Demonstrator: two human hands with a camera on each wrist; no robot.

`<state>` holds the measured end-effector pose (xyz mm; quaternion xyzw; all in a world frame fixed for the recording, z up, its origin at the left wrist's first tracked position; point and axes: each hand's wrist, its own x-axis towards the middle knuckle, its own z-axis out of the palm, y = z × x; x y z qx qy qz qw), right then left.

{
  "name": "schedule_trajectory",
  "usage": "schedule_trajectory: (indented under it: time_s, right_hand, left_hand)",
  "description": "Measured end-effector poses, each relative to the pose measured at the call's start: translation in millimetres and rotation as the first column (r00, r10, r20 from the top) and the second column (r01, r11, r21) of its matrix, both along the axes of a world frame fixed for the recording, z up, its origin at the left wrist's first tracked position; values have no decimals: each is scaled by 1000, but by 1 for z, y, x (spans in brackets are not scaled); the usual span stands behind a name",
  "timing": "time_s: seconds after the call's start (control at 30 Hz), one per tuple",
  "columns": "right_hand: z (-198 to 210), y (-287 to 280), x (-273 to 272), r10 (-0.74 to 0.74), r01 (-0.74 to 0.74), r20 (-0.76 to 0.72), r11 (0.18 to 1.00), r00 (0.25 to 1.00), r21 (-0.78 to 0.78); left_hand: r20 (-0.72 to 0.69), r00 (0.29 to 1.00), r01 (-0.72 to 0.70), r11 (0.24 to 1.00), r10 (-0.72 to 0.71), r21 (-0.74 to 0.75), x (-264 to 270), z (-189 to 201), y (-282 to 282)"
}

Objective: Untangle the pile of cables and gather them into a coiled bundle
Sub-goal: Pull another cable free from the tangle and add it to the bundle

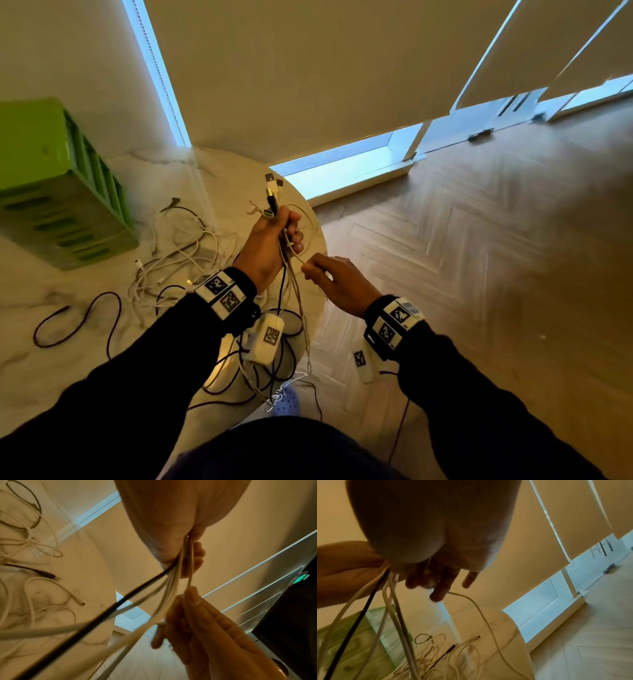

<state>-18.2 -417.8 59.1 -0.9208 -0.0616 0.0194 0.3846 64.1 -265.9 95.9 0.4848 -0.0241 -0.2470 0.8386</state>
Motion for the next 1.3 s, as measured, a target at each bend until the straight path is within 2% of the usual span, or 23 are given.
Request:
schedule_trajectory:
  time_s: [0.13,0.23,0.3,0.33,0.37,0.4,0.43,0.47,0.5,0.53,0.57,0.63,0.67,0.73,0.83,0.93,1.03,1.13,1.2,1.23,1.3]
  right_hand:
    - [-3,-20,8,-93,158,313,969,945,-189]
    - [0,-39,10,-257,322,286,922,923,-213]
    - [2,-59,10,-355,373,116,898,928,-234]
    - [3,-69,10,-382,346,-68,889,922,-300]
    - [6,-76,10,-394,268,-308,885,866,-380]
    - [9,-80,9,-395,153,-537,886,745,-438]
    - [13,-81,7,-387,28,-693,883,608,-468]
    - [15,-80,7,-377,-92,-763,866,525,-492]
    - [16,-77,8,-359,-174,-770,842,528,-512]
    - [16,-71,11,-312,-192,-739,839,597,-509]
    - [20,-62,15,-229,-173,-699,874,677,-454]
    - [33,-34,21,-31,-132,-605,966,796,-224]
    - [41,-20,24,47,-126,-566,987,823,-102]
    - [54,8,32,187,-147,-547,982,816,116]
    - [55,43,39,335,-140,-502,911,797,387]
    - [42,54,35,427,-83,-526,827,735,556]
    - [34,47,34,466,-150,-635,861,616,486]
    - [44,34,43,385,-253,-703,923,598,290]
    - [49,25,51,299,-259,-700,952,648,166]
    - [49,22,56,230,-229,-667,969,709,92]
    - [38,14,62,50,-79,-519,996,853,-33]
  left_hand:
    - [19,997,-75,995,74,59,2,-1,10]
    - [28,988,-152,981,150,120,8,-3,16]
    - [30,986,-166,981,164,102,14,-3,22]
    - [34,987,-160,983,157,87,17,-2,25]
    - [39,989,-146,986,144,74,18,0,27]
    - [40,991,-130,990,127,59,19,1,29]
    - [36,993,-111,993,109,41,19,4,29]
    - [25,996,-91,996,90,21,18,5,28]
    - [12,998,-64,998,64,3,17,8,27]
    - [4,999,-36,999,36,-9,14,10,25]
    - [-2,1000,-7,1000,7,-18,12,12,23]
    - [-18,998,53,998,-54,-39,8,16,20]
    - [-29,996,83,996,-84,-43,7,17,19]
    - [-56,987,147,988,-149,-38,3,21,18]
    - [-78,966,242,969,-245,-52,-1,28,25]
    - [-67,929,362,931,-365,-45,2,38,40]
    - [-22,884,467,884,-467,28,11,46,60]
    - [-1,866,496,860,-500,121,15,50,74]
    - [-7,884,465,877,-468,119,15,53,76]
    - [-8,901,433,897,-434,93,16,55,75]
    - [-13,938,348,937,-348,22,21,63,72]
